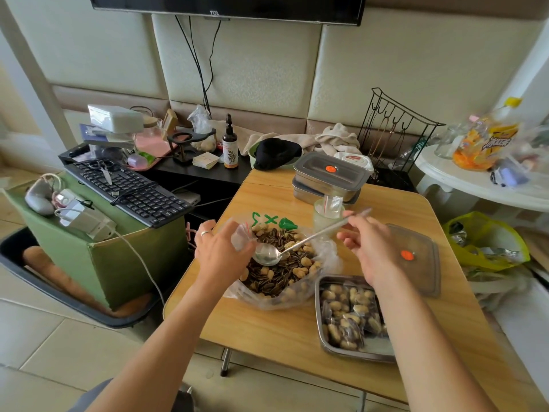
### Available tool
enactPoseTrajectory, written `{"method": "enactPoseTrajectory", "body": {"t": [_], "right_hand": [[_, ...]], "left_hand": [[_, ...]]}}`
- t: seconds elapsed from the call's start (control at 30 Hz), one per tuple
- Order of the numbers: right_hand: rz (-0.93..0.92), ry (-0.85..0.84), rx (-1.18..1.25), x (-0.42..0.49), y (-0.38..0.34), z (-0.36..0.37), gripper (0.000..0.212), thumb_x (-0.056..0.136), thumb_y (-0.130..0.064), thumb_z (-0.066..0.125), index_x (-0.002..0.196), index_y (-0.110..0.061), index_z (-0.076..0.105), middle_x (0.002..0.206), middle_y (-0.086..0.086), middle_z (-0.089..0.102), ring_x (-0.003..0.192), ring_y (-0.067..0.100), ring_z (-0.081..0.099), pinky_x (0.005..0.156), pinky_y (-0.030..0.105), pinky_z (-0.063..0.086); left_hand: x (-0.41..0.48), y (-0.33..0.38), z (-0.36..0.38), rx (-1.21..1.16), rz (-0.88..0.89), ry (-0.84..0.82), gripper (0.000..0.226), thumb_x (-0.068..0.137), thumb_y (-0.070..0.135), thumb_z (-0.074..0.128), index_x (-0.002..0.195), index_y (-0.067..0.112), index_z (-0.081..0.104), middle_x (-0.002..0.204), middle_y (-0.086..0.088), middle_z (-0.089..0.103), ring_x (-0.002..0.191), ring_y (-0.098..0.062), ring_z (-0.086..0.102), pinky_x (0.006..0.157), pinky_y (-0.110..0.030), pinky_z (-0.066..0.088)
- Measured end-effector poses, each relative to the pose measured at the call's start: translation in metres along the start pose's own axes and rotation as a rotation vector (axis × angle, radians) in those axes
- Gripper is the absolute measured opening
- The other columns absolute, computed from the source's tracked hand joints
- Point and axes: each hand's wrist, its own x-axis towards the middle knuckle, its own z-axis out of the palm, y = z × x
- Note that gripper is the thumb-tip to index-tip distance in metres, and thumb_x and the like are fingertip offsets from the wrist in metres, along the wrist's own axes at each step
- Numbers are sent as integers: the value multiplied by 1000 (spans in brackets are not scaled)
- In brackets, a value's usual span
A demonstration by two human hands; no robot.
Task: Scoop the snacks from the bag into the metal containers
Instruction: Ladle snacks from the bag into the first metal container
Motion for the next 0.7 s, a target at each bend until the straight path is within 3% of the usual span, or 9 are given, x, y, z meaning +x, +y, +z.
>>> {"method": "enactPoseTrajectory", "body": {"t": [0.07, 0.13, 0.2, 0.23, 0.3, 0.43, 0.57, 0.63, 0.7], "right_hand": [[-137, -114, -167, -7, 0, 9, 17, 103, -19, 57, 111, -11, 71, 80, 1, 62, 68, 14, 57, 62, 25, 47], [-247, -232, -307, -16, 0, 20, 20, 105, -25, 56, 109, -10, 68, 72, 1, 59, 63, 16, 55, 59, 24, 46], [-368, -287, -431, -23, 1, 30, 20, 107, -26, 53, 105, -12, 67, 72, 3, 65, 56, 17, 59, 56, 24, 49], [-434, -272, -493, -26, 2, 33, 22, 109, -26, 51, 101, -13, 66, 72, 3, 69, 52, 18, 61, 54, 26, 51], [-557, -201, -572, -29, 4, 38, 27, 110, -26, 47, 94, -13, 65, 68, 3, 71, 46, 18, 64, 50, 29, 55], [-765, -92, -618, -29, 6, 44, 25, 110, -25, 47, 96, -10, 62, 64, -1, 69, 43, 9, 65, 43, 33, 55], [-917, -81, -716, -21, 13, 52, 35, 109, -35, 38, 97, -11, 60, 60, -1, 64, 45, 10, 64, 40, 36, 51], [-984, -63, -739, -19, 15, 57, 38, 109, -36, 36, 98, -10, 62, 56, -1, 58, 42, 9, 58, 38, 30, 47], [-1061, -1, -760, -19, 16, 61, 31, 108, -26, 42, 97, -6, 62, 54, -4, 51, 40, 0, 45, 37, 17, 38]], "left_hand": [[3, -5, 0, -95, -63, -58, 48, 92, 50, 67, 134, 29, 56, 133, -12, 57, 139, -31, 38, 100, -42, 49], [6, -8, -2, -199, -91, -69, 54, 94, 48, 65, 140, 23, 54, 106, -4, 67, 123, -26, 56, 87, -38, 56], [7, -8, -5, -233, -115, -67, 61, 95, 45, 64, 147, 16, 50, 106, 0, 68, 100, -13, 63, 78, -32, 56], [7, -7, -8, -238, -130, -73, 65, 93, 47, 65, 147, 15, 51, 112, 0, 68, 98, -12, 64, 82, -33, 57], [7, -7, -10, -271, -142, -78, 66, 86, 53, 66, 141, 17, 57, 121, -2, 69, 105, -17, 66, 92, -42, 59], [8, -3, -14, -332, -118, -79, 45, 84, 54, 66, 117, 23, 66, 112, -2, 69, 103, -18, 66, 91, -46, 58], [11, 0, -12, -376, -111, -168, 37, 91, 52, 66, 119, 27, 67, 112, -4, 72, 108, -22, 67, 92, -42, 56], [13, 2, -10, -404, -112, -180, 18, 95, 47, 65, 101, 30, 68, 106, -9, 75, 103, -24, 70, 92, -45, 57], [14, 3, -10, -442, -104, -153, 20, 95, 44, 65, 92, 25, 70, 100, -13, 76, 98, -30, 72, 90, -49, 58]]}}
